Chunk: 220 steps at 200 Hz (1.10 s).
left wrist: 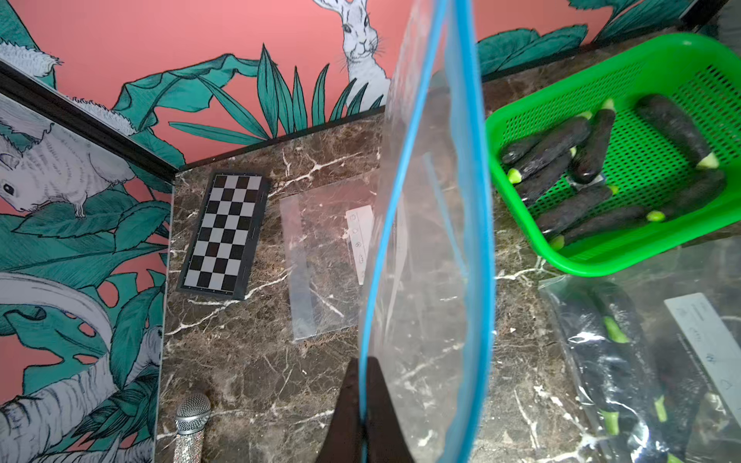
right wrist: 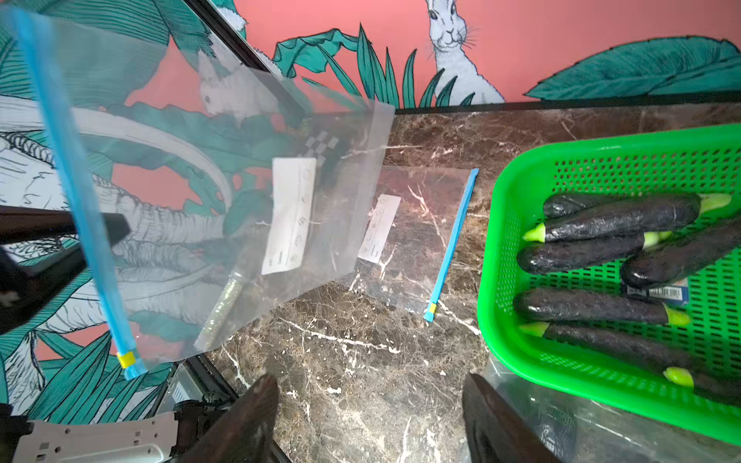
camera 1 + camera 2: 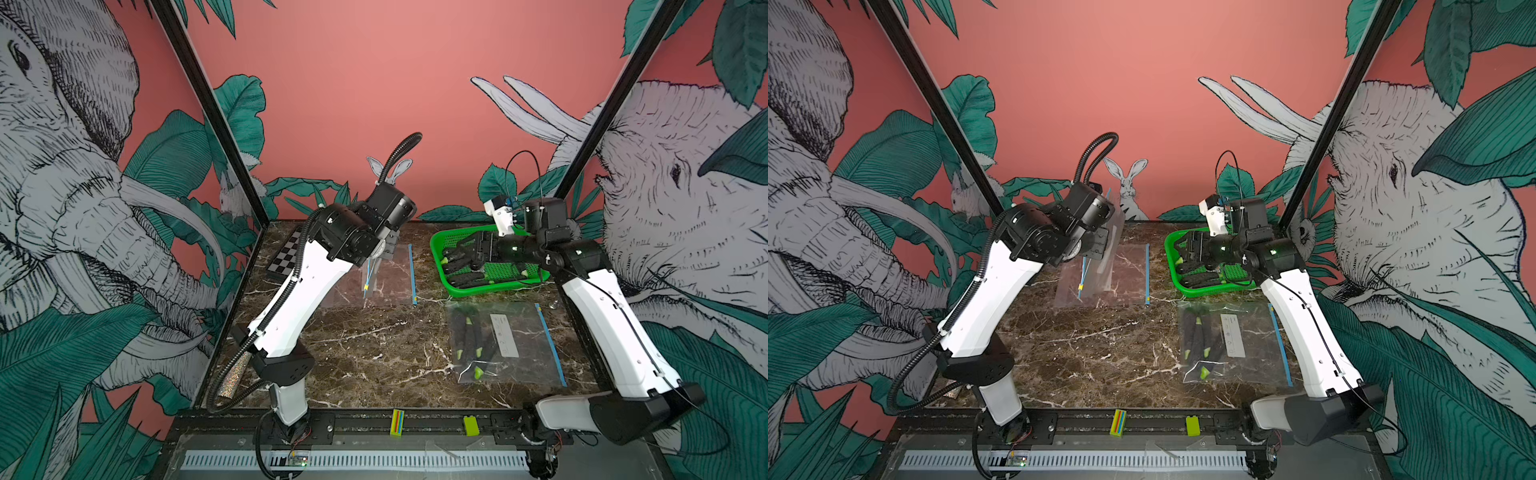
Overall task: Place the eggplant in a zip-top bag and seal the zipper
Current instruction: Open the zipper of the food storage bag at the center of the board.
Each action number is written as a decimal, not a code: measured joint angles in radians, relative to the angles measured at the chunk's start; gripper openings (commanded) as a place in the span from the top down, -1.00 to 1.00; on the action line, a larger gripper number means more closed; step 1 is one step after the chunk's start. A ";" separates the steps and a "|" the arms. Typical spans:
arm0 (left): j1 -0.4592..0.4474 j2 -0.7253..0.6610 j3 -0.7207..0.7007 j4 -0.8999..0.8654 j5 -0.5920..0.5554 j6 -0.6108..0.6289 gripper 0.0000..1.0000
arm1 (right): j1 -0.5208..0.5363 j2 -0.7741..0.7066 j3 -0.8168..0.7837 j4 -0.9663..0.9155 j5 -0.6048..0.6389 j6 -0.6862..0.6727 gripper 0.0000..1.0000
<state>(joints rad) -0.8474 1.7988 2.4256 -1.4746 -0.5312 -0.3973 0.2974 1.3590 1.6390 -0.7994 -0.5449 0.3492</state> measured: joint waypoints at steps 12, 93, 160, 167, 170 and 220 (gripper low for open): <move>0.003 0.000 -0.017 0.020 0.015 0.004 1.00 | 0.008 0.002 0.007 0.020 -0.024 0.007 -0.44; 0.026 -0.015 -0.093 0.209 0.231 0.024 1.00 | 0.175 0.128 0.142 0.064 -0.076 0.040 -0.45; 0.051 -0.070 -0.190 0.304 0.328 0.024 1.00 | 0.218 0.217 0.261 0.076 -0.063 0.051 -0.40; 0.051 -0.071 -0.192 0.311 0.332 0.024 1.00 | 0.226 0.233 0.276 0.072 -0.056 0.051 -0.39; 0.051 -0.072 -0.192 0.314 0.333 0.024 1.00 | 0.229 0.239 0.282 0.072 -0.054 0.051 -0.39; 0.051 -0.075 -0.204 0.338 0.345 0.024 1.00 | 0.281 0.320 0.343 0.049 0.010 0.050 -0.36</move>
<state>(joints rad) -0.7963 1.7237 2.2215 -1.1370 -0.1864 -0.3737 0.5781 1.6794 1.9820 -0.7502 -0.5350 0.3988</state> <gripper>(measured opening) 0.047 0.689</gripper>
